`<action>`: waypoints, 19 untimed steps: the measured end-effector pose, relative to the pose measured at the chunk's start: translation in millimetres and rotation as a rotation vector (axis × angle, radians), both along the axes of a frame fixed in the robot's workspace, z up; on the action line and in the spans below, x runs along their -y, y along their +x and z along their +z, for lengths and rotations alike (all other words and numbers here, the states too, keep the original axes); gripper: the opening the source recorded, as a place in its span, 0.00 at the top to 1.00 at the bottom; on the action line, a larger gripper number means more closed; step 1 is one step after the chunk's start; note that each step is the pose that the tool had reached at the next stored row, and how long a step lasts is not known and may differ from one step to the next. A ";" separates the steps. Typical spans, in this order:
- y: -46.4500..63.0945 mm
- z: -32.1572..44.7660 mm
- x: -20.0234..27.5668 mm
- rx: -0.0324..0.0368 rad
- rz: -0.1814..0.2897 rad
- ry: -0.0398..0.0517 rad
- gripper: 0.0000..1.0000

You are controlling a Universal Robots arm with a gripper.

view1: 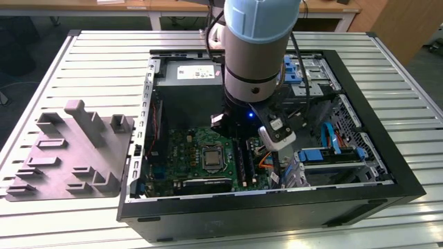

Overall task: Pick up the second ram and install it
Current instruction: 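Press down the second ram until it locks into place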

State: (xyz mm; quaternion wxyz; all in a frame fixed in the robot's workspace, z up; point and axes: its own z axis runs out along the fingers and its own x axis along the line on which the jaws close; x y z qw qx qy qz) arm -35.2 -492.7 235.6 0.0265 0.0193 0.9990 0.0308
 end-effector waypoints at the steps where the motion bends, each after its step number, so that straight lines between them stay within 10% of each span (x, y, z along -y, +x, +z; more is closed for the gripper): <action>1: 0.0 0.0 2.6 0.0000 0.000 0.0000 0.90; 19: 0.0 -0.4 34.1 0.0000 -0.002 -0.0001 0.90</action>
